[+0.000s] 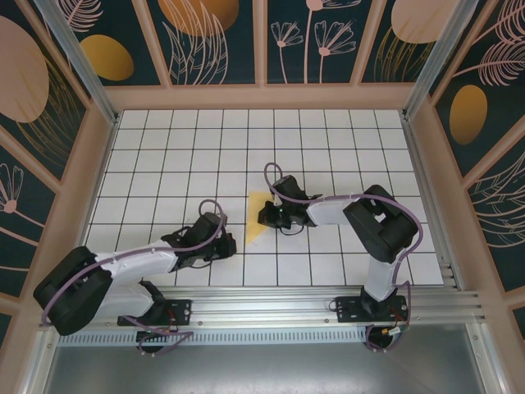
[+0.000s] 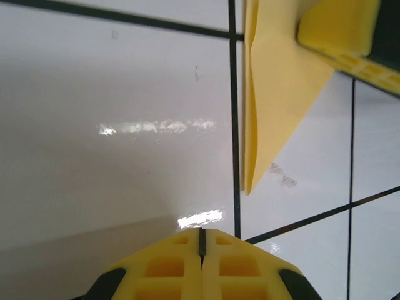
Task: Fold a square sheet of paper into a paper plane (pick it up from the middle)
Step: Third fold the triangle at the center of the table.
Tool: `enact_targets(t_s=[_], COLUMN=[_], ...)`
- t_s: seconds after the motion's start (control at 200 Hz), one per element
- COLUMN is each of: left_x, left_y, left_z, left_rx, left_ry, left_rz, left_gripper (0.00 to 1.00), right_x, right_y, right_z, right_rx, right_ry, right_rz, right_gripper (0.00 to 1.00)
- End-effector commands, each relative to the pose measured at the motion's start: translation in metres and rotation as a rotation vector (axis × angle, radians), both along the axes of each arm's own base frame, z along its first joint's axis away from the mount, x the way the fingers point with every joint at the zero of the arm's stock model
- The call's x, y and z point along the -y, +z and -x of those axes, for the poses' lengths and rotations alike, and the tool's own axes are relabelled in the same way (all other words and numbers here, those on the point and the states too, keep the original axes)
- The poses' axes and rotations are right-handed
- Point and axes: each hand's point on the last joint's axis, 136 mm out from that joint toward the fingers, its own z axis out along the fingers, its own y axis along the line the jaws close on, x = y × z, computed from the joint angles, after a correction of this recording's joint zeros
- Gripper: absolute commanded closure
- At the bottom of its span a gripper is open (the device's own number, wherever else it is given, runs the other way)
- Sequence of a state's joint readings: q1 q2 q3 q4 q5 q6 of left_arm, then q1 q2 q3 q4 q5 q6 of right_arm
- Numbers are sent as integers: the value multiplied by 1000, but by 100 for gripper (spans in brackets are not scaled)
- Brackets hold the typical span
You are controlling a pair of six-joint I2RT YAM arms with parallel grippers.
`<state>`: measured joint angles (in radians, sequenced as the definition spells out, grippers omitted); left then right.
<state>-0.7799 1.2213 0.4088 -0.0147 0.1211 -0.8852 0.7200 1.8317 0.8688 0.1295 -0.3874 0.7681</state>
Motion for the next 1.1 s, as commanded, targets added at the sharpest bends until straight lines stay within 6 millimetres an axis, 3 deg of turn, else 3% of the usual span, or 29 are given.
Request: enact_targets(t_s=[0.0, 0.165, 0.385, 0.59, 0.786, 0.911, 1.091], left_x=[3, 41, 65, 57, 54, 45, 32], left_y=[26, 50, 28, 4, -21, -35, -51], left_z=[-17, -44, -72, -81, -75, -69, -56], left_rx=[61, 105, 80, 64, 27, 3, -25], left_ry=[38, -16, -51, -32, -44, -29, -22], left_rz=[-5, 88, 11, -91, -109, -136, -159], left_gripper=[94, 92, 96, 98, 98, 100, 100], right_x=[31, 25, 8, 3, 4, 5, 21], right_y=[-33, -27, -3, -1, 1, 17, 42], right_z=[2, 1, -9, -13, -11, -14, -18], right_rx=[-38, -32, 6, 6, 5, 36, 90], right_ry=[-83, -79, -66, -64, -64, -69, -119], right_rz=[155, 116, 23, 19, 15, -5, -18], right_gripper=[95, 95, 94, 94, 94, 93, 91])
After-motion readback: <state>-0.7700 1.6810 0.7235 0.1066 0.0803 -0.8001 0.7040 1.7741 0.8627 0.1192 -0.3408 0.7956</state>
